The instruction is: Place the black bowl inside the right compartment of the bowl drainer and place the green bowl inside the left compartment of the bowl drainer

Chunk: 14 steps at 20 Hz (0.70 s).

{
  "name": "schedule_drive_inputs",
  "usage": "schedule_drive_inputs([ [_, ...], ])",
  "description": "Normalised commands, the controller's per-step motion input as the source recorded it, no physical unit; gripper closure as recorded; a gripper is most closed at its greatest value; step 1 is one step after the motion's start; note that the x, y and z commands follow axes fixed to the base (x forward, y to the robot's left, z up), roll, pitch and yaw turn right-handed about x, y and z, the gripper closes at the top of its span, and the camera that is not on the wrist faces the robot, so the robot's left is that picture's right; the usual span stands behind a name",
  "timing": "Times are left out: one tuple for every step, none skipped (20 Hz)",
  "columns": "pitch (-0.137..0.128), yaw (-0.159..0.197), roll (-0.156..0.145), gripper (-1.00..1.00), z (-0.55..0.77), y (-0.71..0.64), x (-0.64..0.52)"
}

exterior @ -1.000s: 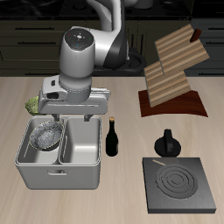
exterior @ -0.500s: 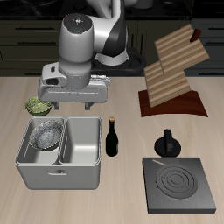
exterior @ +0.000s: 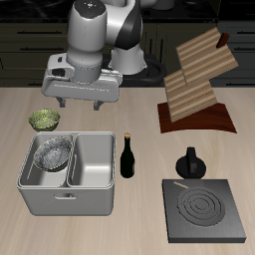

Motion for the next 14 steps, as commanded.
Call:
schedule_drive_inputs([
  [0.016,-0.098,-0.016,-1.0,0.01,0.07,-0.34],
  [-0.051,0.013,0.112,-1.0,0.07,0.25,-0.34],
  [-0.065,0.037,0.036,-1.0,0.13,0.23,-0.71],
  [-0.006,-0.03,-0.003,-1.0,0.08,0.0,-0.24],
  [-0.004,0.004,-0.082,-1.0,0.09,-0.02,-0.3],
  [0.034,0.012,0.146,-1.0,0.03,0.23,-0.3],
  [-0.021,0.067,0.0,-1.0,0.11,0.03,-0.4],
  [-0.021,-0.024,-0.061,-1.0,0.12,-0.1,-0.26],
  [0.041,-0.036,0.043,-1.0,0.13,0.03,-0.46],
  [-0.011,-0.015,0.035,-1.0,0.14,0.04,-0.41],
  [-0.008,0.018,0.021,-1.0,0.05,-0.01,-0.43],
  [0.0,0.0,0.0,-1.0,0.02,-0.05,0.02],
  [0.0,0.0,0.0,-1.0,0.0,0.0,0.0],
  [0.025,-0.011,-0.066,-1.0,0.0,-0.24,-1.5],
])
